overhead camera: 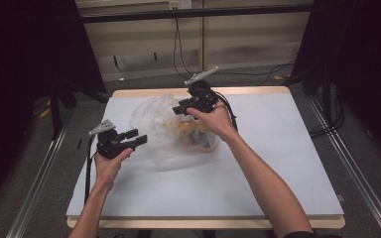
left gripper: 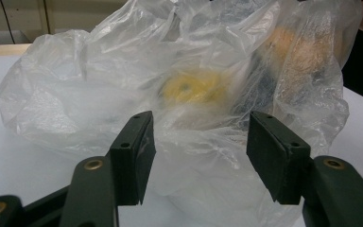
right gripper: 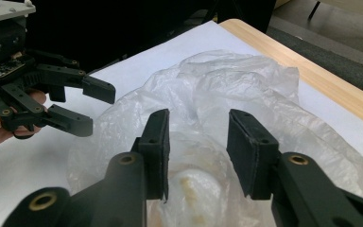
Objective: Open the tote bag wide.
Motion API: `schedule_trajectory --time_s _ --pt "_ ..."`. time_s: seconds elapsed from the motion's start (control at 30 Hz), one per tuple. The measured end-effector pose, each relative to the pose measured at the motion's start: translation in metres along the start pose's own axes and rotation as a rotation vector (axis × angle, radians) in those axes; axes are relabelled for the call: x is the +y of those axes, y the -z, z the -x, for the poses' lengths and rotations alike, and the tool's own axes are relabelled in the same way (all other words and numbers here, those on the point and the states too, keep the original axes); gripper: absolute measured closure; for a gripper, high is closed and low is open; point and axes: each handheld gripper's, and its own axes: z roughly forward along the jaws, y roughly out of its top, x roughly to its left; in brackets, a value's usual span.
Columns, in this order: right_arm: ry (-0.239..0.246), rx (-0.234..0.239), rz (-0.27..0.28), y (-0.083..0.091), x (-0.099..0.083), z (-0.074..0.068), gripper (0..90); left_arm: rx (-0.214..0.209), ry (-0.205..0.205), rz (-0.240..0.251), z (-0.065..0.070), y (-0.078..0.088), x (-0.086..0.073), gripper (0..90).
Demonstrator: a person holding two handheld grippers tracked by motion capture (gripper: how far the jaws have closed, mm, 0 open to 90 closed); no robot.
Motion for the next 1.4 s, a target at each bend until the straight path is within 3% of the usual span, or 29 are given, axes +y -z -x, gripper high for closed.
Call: schedule_trajectory --time_s 0.1,0.2,0.23,0.3,0.37,0.5,0.93,1.13,1.4 --pt "-0.015 -0.007 0.01 0.002 0.001 0.004 57.3 -0.009 0.015 0.006 -0.002 0.0 0.002 38.1" --pt "-0.037 -0.005 -0.012 0.003 -0.001 0.007 57.5 0.015 0.009 -0.023 -0.004 -0.005 0.001 37.9" --pt "-0.041 -0.004 -0.021 0.002 -0.002 0.007 58.9 0.007 0.011 -0.029 -0.005 -0.006 0.0 41.2" --pt "-0.049 0.029 -0.017 0.002 -0.003 0.008 66.0 -0.01 0.008 -0.039 -0.004 -0.007 -0.001 56.6" --pt "-0.046 0.033 -0.014 0.001 -0.003 0.006 74.5 -0.044 0.001 -0.04 -0.002 -0.007 -0.001 70.7" --pt "-0.028 0.048 -0.012 0.001 -0.001 0.004 90.0 -0.063 -0.02 -0.06 0.0 -0.01 -0.002 89.6" --pt "0.014 0.051 0.057 0.019 -0.001 -0.006 90.0 -0.084 -0.07 -0.064 0.012 0.004 0.002 90.0" --pt "0.002 0.091 0.105 0.031 -0.005 -0.007 90.0 -0.115 -0.067 -0.063 0.015 0.007 -0.002 90.0" --pt "0.012 0.159 0.185 0.053 -0.02 -0.011 90.0 -0.143 -0.145 -0.132 0.031 0.016 -0.009 90.0"
